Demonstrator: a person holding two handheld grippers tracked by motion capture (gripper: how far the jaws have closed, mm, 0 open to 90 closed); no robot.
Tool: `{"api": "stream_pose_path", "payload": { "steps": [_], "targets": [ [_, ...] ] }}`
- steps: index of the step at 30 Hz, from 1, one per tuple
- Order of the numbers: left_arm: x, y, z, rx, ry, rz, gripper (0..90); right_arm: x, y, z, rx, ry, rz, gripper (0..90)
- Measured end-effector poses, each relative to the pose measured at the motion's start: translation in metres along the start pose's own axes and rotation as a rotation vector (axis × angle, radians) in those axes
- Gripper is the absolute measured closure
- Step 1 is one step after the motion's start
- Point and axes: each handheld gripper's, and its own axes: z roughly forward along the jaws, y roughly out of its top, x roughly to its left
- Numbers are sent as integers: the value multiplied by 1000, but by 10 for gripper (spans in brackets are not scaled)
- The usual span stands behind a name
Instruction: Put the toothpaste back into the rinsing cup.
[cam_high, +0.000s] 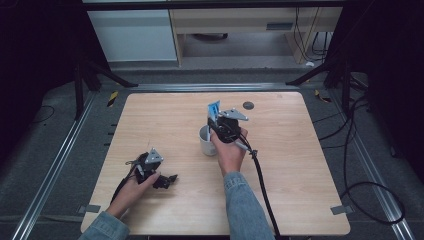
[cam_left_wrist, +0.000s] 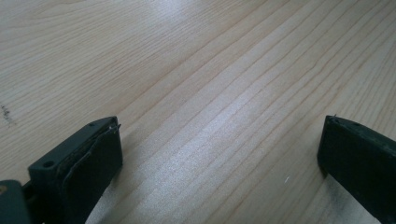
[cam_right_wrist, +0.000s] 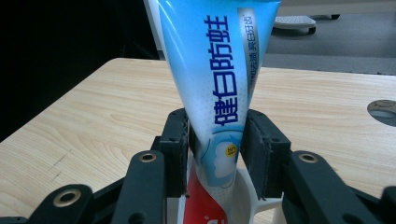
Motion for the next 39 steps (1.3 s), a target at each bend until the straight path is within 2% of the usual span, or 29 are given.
{"api": "stream_pose_path", "payload": {
  "steps": [13, 31, 39],
  "targets": [
    [0, 0, 0, 0, 0, 0, 0, 1, 1, -1, -1, -1, -11, 593],
    [0, 0, 0, 0, 0, 0, 0, 6, 4, -8, -1, -31, -78, 506],
    [0, 0, 0, 0, 0, 0, 0, 9, 8, -11, 20, -48, -100, 403]
  ]
}}
